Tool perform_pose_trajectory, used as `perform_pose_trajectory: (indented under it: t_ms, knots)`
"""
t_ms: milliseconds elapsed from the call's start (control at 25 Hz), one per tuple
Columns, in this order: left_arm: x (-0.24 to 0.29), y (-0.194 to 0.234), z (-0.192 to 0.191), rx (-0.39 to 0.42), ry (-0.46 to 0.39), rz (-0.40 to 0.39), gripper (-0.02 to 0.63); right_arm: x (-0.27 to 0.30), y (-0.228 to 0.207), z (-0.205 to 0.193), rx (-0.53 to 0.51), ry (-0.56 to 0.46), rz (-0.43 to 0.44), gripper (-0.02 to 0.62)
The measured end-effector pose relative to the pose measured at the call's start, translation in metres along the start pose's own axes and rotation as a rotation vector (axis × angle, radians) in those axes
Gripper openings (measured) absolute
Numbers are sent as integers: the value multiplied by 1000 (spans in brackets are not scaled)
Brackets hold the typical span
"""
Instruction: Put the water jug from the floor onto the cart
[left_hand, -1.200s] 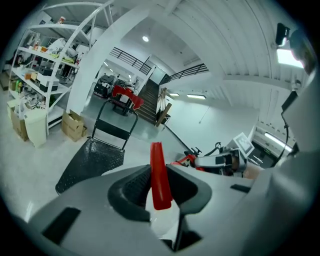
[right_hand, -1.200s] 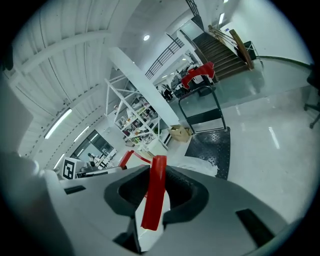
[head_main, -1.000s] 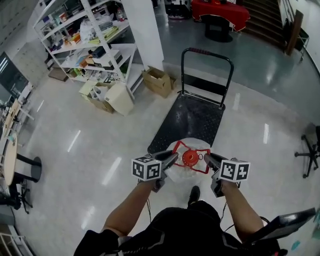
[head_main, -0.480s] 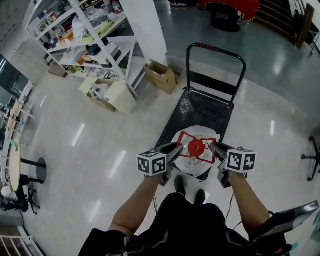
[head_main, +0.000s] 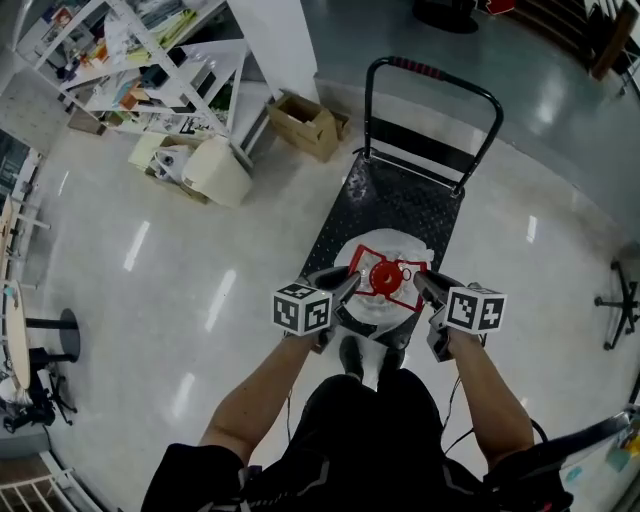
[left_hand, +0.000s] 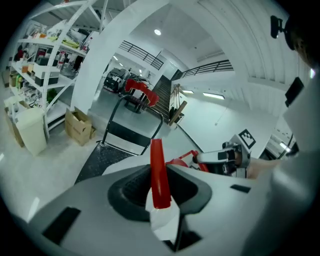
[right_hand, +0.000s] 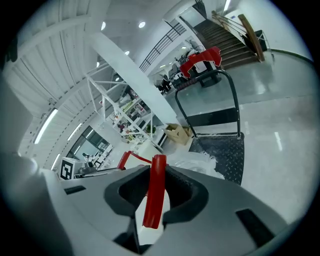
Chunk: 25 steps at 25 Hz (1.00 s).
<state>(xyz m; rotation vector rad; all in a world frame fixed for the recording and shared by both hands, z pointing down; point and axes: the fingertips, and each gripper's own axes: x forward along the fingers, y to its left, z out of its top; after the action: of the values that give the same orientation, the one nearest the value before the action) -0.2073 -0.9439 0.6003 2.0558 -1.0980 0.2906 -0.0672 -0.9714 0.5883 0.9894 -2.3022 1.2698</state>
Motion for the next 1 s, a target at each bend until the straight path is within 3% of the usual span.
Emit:
perform_pose_trajectory:
  t_ms: [240,520,760,1000]
  knots:
    - [50,51,-16,-39,31,57,84,62,-48,-1,-2,74,2,91]
    - [89,101,-64,-73,75,85,84,116,-93,-37,21,133,-15,91]
    - [97,127,-79,-129,41,108,84,137,-105,-48,41,122,-7,91]
    - [97,138,-91,-119,67,127,84,141,-112,-53,66,143,-21,91]
